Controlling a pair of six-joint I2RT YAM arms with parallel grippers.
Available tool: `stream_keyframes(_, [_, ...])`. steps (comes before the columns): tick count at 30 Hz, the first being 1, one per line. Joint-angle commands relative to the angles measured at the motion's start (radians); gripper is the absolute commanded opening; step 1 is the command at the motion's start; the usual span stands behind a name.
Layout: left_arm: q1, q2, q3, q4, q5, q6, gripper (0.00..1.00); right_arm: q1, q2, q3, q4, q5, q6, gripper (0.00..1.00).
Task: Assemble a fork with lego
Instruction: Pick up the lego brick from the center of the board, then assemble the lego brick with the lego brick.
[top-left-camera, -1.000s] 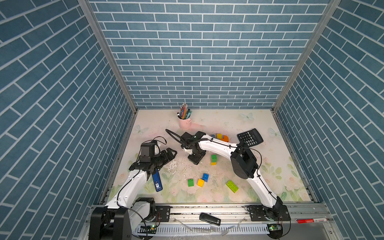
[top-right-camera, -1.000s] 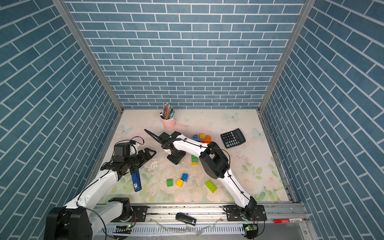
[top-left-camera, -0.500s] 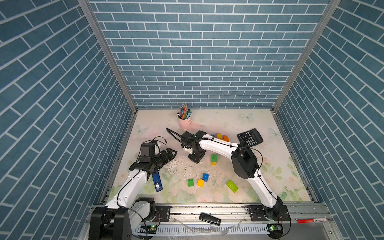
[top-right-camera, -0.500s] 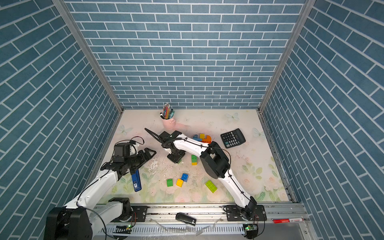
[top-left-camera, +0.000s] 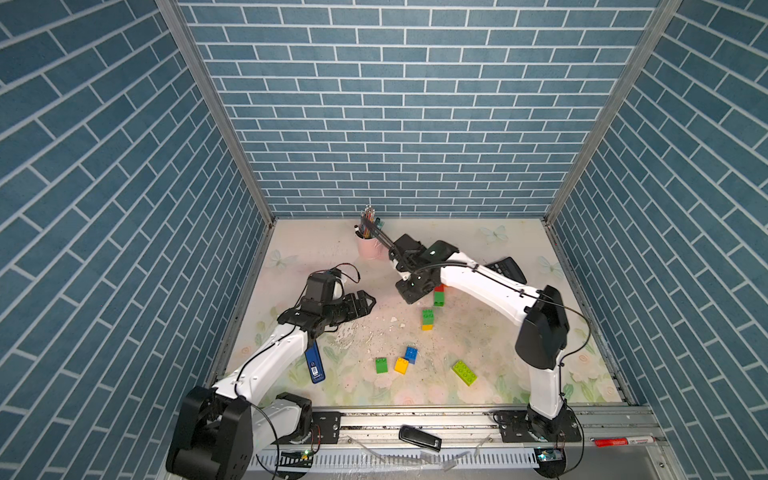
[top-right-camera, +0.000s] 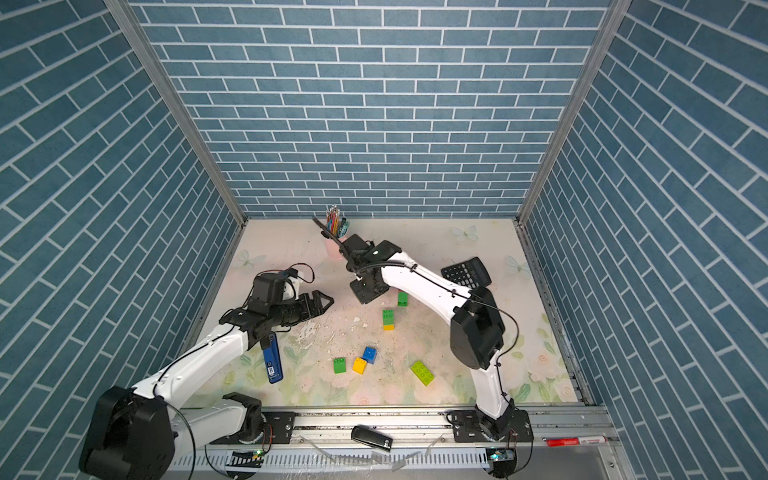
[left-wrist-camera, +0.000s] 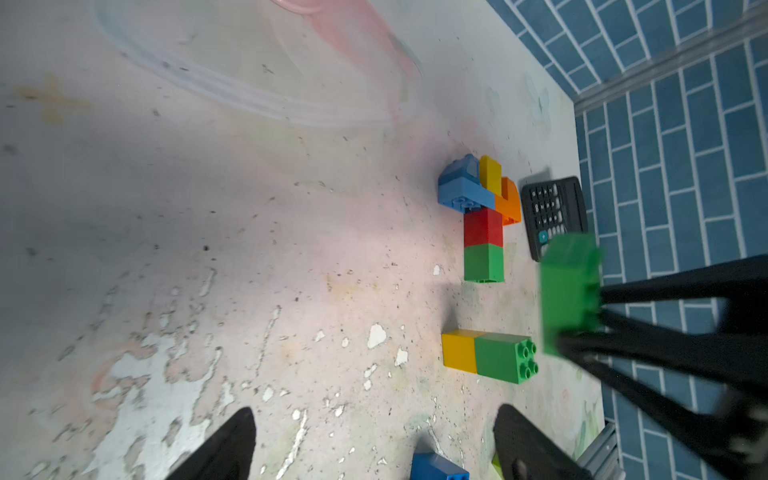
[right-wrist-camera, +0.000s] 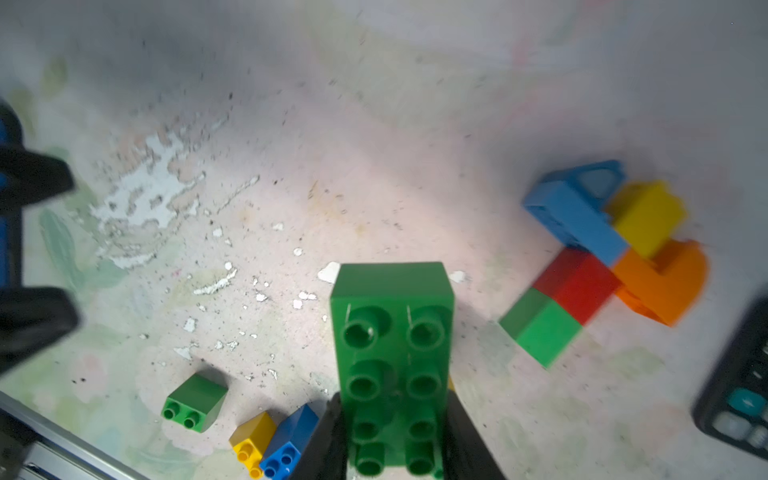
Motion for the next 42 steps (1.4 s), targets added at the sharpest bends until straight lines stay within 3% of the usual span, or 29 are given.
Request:
stream_keyframes(1, [-0.100,0.068,0.060,0.032,-0.085,0.037,0.91,0.006,-0.039,-0.028,-0.108,0.096,0.207,0.12])
stream_keyframes(6, [-0.217,0.178,0.127,0.067,-0.121,0.044,0.92,0.001,-0.045,-0.032,-0.200,0.109,0.358,0.12])
stream_keyframes(12, [-0.284,0.239,0.144,0.093,-0.154,0.048,0.91,-0.011,-0.026,-0.045,-0.184,0.043,0.417,0.11])
stream_keyframes(20, [-0.292,0.247,0.121,0.125,-0.161,0.056,0.92,-0.033,0.009,-0.075,-0.142,-0.052,0.410,0.06])
stream_keyframes(42, [-0.293,0.243,0.080,0.171,-0.142,0.035,0.92,-0.039,0.038,-0.121,-0.113,-0.061,0.412,0.03])
